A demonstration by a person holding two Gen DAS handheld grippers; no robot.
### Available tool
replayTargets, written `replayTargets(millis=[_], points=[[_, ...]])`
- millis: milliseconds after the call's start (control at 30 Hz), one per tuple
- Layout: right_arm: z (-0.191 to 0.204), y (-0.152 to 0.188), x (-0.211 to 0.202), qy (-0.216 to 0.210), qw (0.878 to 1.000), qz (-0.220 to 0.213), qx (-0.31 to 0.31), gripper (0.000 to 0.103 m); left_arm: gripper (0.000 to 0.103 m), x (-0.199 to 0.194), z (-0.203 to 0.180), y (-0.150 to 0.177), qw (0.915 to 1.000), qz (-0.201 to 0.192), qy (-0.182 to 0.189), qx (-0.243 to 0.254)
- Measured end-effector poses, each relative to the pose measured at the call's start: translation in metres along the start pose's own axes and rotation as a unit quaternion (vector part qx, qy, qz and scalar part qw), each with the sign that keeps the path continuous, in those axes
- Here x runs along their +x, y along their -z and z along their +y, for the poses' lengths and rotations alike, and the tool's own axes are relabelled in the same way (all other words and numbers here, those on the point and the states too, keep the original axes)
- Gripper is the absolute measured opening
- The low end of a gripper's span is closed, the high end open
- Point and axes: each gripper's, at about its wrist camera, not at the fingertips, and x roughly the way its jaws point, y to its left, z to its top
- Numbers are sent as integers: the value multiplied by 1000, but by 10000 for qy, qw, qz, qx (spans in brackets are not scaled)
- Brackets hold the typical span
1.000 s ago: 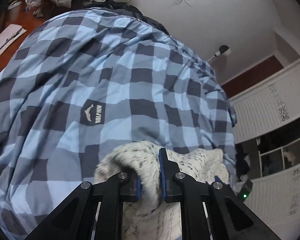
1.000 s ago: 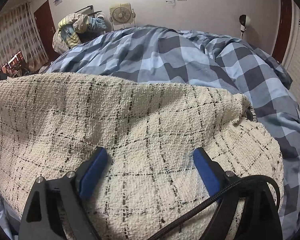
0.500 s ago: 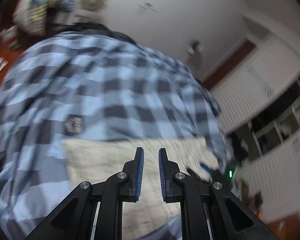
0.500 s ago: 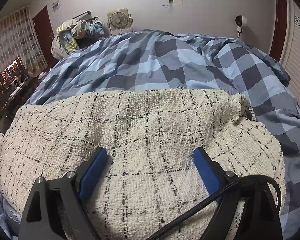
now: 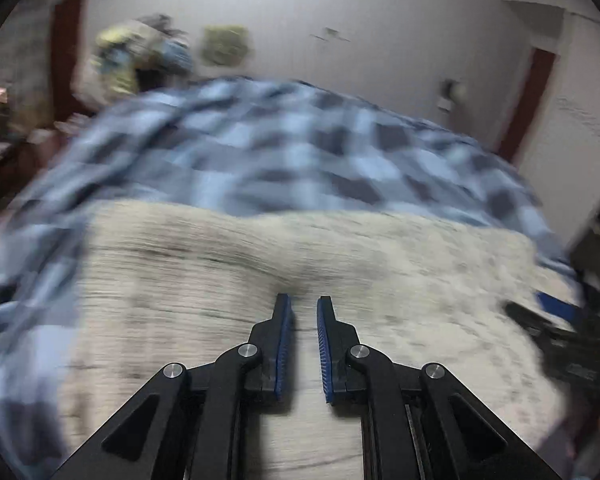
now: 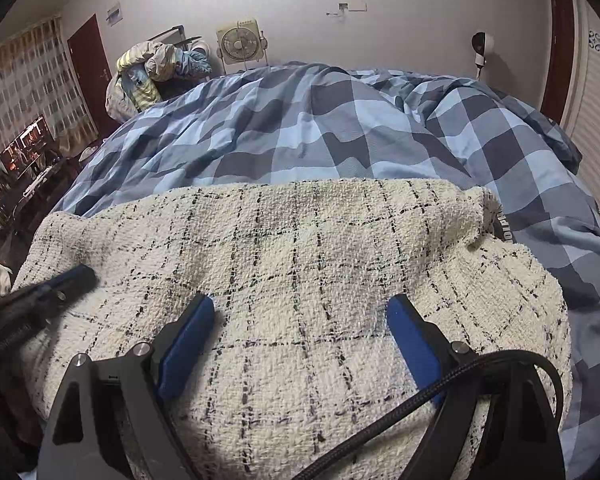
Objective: Fold small clothes
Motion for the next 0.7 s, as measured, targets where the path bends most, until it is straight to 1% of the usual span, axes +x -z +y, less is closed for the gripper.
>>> replayTargets(millis=[33, 100, 167, 367, 700], points=[[0, 0, 0, -12, 10000, -14, 16, 86, 12, -1, 7, 2, 9999, -47, -1, -163], [0, 1, -1, -23, 10000, -27, 20, 86, 12, -1, 19, 4, 9987, -63, 265, -433], [0, 2, -2, -25, 10000, -59, 11, 86, 12, -3, 25, 5, 9979, -105, 354, -535], [0, 3, -2, -21, 10000, -61, 4, 86, 12, 3, 12, 6, 9995, -52, 120, -277], [0, 3, -2, -30, 10000, -62, 8, 86, 12, 2, 11, 6, 9995, -48, 122, -275]])
